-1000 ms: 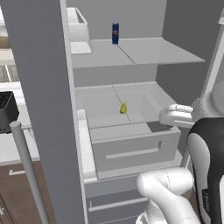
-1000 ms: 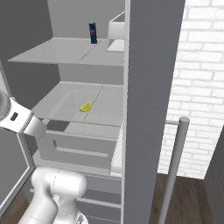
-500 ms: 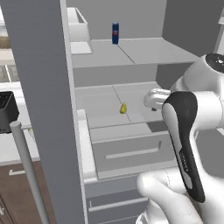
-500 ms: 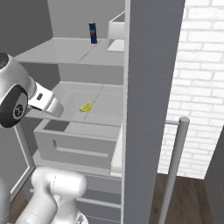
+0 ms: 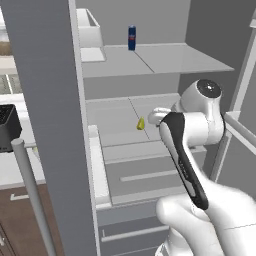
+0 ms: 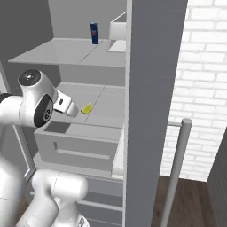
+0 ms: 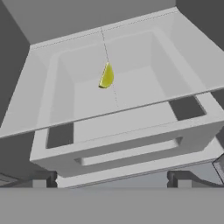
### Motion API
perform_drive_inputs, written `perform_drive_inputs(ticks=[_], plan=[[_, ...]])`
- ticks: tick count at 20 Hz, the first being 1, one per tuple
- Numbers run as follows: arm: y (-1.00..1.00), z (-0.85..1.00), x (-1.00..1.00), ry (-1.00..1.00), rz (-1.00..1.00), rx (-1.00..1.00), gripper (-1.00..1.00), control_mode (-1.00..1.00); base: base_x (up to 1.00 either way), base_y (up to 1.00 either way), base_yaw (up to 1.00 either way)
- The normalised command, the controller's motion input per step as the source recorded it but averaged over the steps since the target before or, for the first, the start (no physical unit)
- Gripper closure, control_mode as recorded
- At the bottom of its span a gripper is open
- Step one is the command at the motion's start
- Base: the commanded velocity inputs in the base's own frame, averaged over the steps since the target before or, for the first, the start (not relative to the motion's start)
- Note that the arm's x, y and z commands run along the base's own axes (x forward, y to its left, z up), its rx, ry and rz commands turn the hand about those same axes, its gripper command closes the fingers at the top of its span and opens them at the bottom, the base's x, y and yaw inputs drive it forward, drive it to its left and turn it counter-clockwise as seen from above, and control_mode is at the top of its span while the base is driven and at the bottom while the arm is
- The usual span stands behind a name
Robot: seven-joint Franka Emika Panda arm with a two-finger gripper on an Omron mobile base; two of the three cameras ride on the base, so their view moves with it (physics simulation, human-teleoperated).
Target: Grab a lemon wedge from the fridge and one ice cube from the ice bowl, and put them in the glass of lemonade.
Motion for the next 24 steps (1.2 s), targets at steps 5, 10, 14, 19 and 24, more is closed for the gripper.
perform_drive_inputs(ticks=[5, 10, 14, 19, 24], plan=[[0.0, -0.22, 0.87, 0.1, 0.0, -0.07, -1.0, -1.0, 0.0, 0.0, 0.0], [0.0, 0.06, 0.81, 0.34, 0.0, -0.12, -1.0, -1.0, 0.0, 0.0, 0.0], [0.0, -0.05, 0.83, 0.26, 0.0, -0.1, -1.0, -1.0, 0.0, 0.0, 0.0], [0.0, -0.55, 0.26, 0.02, 0.01, -0.01, -1.0, -1.0, 0.0, 0.0, 0.0], [0.0, -0.41, 0.3, -0.06, 0.02, 0.0, -1.0, -1.0, 0.0, 0.0, 0.0]])
